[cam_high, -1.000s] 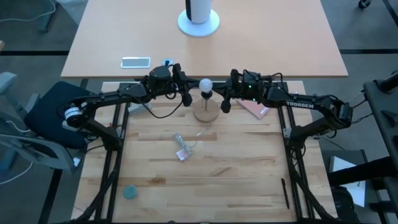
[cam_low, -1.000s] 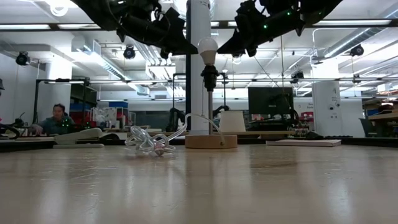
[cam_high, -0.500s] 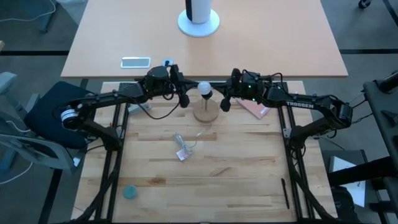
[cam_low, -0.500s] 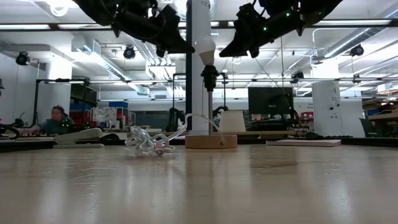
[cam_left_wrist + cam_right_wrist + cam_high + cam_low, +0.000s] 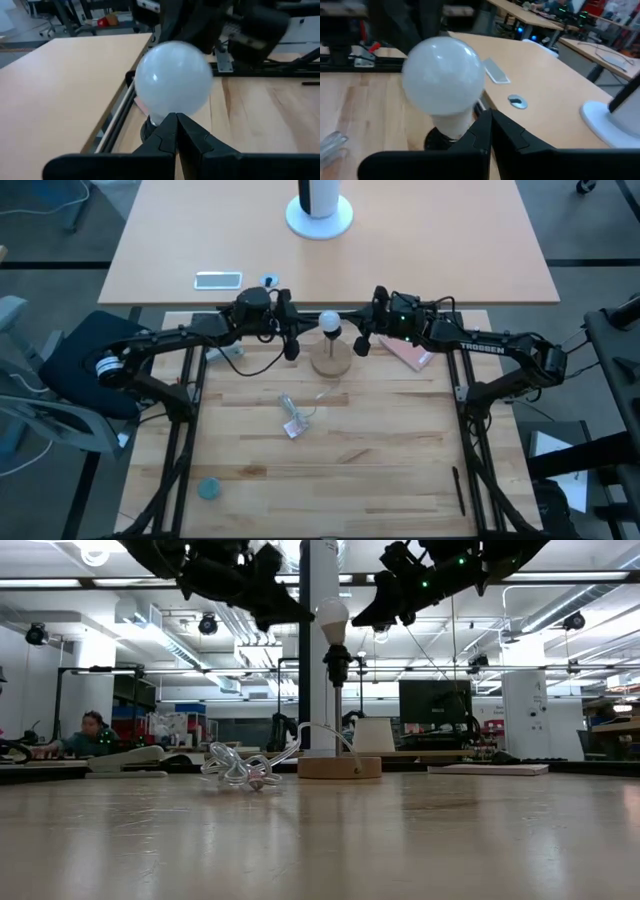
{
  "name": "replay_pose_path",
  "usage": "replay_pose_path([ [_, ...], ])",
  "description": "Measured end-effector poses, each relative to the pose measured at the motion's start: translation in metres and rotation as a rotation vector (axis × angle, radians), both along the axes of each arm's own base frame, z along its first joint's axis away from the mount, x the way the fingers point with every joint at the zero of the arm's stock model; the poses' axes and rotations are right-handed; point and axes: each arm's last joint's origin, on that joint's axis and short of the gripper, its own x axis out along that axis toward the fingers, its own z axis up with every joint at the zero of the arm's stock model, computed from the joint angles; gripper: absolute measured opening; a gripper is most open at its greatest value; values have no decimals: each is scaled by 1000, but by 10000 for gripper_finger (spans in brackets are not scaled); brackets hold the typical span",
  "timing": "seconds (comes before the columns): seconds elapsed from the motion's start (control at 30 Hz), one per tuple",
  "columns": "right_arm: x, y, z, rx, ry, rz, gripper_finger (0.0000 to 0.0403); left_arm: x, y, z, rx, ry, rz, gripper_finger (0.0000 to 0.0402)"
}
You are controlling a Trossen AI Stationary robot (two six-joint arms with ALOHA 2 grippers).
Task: Screw lightbulb
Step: Insert the lightbulb on the desk lamp
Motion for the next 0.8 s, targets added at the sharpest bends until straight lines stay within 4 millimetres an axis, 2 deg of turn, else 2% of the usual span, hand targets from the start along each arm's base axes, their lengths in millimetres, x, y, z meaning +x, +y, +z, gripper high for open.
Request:
replay_pose_path([
  [0.23,0,0,0,-4,2,14,6,8,4,-3,16,-44,-2,0],
  [0.8,2,0,9,84,-53,1,6,8,5,1,-43,-95,34,0],
])
